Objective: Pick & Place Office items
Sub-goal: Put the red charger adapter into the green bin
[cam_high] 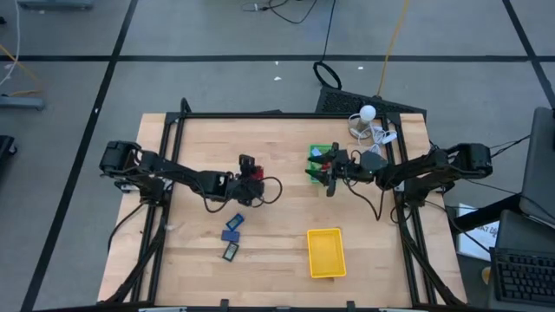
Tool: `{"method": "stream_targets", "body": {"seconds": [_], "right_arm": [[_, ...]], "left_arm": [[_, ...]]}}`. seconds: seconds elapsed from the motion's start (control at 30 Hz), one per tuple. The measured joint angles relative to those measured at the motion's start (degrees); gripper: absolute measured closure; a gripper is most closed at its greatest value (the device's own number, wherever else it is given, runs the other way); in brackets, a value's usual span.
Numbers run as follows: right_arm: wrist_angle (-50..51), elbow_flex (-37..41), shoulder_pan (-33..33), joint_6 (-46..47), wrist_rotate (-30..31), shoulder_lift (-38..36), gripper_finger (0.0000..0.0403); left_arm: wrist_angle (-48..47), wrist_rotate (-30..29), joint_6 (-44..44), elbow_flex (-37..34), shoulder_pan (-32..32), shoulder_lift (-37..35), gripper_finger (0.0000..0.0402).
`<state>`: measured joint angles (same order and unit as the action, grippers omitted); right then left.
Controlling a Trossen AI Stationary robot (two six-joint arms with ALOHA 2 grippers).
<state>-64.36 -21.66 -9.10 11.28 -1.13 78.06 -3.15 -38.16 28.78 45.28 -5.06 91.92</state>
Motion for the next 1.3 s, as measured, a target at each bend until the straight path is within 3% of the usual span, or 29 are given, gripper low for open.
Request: {"method": "stream_targets", "body": {"seconds": [0.17,0.43,0.6,0.87,1.3], "right_arm": [[0.4,-2.31,0.67,1.87,0.02,3.29,0.0193],[-0.11,-10.87,0.98,11.06,-0.38,17.04,0.0191],[-0.17,-17.26,0.84,12.08,-1.15,23.11,0.0166],[1.83,-23.52,0.4,12.23,-2.5,25.2,0.0111],[4.19,-24.56,-0.82,13.54,-3.52,25.07,0.013]], "left_arm": [[3.32,-1.34,5.19,3.6,-0.06,-0.13,0.0193],[15.28,-2.64,17.61,4.32,-0.59,-0.15,0.0193],[17.15,-4.6,21.97,4.32,-0.55,-0.17,0.0193],[16.71,-7.63,22.46,4.32,-0.48,-0.42,0.0193],[16.89,-10.77,20.14,4.3,-2.22,-0.26,0.0193]]}}
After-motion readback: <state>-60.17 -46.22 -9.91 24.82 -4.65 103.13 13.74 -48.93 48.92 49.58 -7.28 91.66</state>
